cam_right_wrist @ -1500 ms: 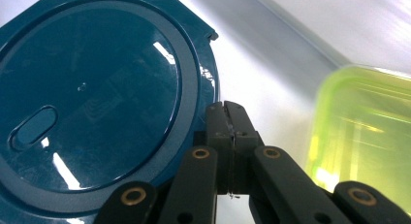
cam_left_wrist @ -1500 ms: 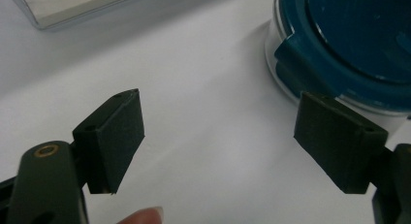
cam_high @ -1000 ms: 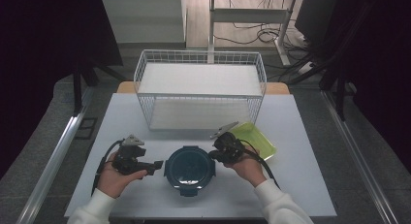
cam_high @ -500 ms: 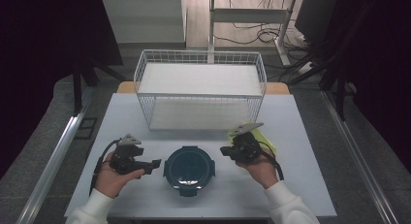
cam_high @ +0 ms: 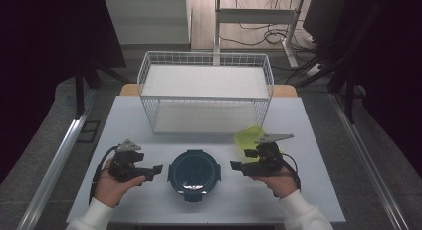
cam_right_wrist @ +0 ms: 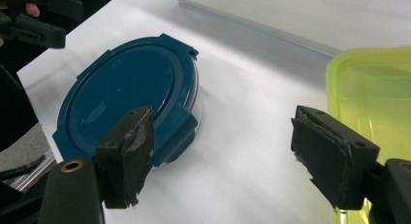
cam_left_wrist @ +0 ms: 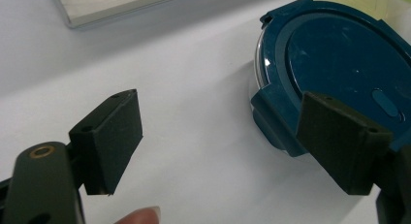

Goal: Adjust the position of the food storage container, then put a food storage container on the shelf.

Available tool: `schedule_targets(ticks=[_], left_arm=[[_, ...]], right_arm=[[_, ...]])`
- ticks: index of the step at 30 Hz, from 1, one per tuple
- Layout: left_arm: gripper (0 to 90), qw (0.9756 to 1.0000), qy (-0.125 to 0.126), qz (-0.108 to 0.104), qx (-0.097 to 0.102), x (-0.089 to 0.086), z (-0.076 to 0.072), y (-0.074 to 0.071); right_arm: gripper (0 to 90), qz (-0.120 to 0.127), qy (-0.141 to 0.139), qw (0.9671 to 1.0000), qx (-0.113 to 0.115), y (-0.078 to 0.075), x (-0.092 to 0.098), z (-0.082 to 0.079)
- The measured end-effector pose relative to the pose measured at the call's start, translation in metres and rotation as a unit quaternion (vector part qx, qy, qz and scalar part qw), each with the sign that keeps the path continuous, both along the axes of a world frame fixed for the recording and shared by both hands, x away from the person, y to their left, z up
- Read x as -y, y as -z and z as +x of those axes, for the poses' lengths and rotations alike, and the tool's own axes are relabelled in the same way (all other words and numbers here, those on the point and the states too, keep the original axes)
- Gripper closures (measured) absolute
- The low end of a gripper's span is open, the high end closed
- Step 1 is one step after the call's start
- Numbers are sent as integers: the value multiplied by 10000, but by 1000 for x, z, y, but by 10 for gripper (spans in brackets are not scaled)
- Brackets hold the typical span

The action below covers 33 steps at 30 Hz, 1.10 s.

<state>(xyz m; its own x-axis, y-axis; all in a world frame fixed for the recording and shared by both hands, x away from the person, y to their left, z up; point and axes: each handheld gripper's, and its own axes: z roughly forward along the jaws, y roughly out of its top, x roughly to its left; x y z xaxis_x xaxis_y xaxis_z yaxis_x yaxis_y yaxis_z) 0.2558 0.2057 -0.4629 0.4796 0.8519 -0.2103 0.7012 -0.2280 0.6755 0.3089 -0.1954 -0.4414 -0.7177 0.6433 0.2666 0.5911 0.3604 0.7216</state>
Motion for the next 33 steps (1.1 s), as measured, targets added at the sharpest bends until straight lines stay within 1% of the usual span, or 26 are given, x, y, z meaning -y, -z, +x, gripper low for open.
schedule_targets(ticks=[6,9,11,13,15,19,21,25,29,31,33], left_arm=[[171,10000,20,-8,13,0,0,0],[168,10000,14,-8,0,2,0,-1],[156,10000,-8,-52,49,1,0,-1],[137,9999,-71,-122,55,0,-1,-2],[127,9996,-156,-215,50,-3,-2,-2],[123,9988,-200,-438,-34,-6,-3,-1],[132,9973,-189,-691,-132,-6,-2,0],[158,9950,-129,-926,-340,-2,0,7],[175,9922,-9,-1107,-575,4,3,18],[184,9898,37,-1228,-724,6,5,22],[188,9890,82,-1238,-806,9,9,26]], right_arm=[[231,-108,-69,9999,-29,3,-1,-1],[218,-130,-28,9999,-40,5,-2,-1],[205,-101,27,9999,-82,5,-1,-1],[185,-58,86,9999,-113,6,-1,0],[184,-17,118,9998,-180,7,-2,2],[187,78,60,9995,-310,10,-7,3],[187,146,-19,9990,-411,13,-10,1],[181,363,-102,9969,-697,18,-20,-2],[172,417,-241,9951,-868,23,-29,-4],[171,491,-265,9932,-1018,26,-32,-4],[172,579,-283,9912,-1153,30,-35,-3]])
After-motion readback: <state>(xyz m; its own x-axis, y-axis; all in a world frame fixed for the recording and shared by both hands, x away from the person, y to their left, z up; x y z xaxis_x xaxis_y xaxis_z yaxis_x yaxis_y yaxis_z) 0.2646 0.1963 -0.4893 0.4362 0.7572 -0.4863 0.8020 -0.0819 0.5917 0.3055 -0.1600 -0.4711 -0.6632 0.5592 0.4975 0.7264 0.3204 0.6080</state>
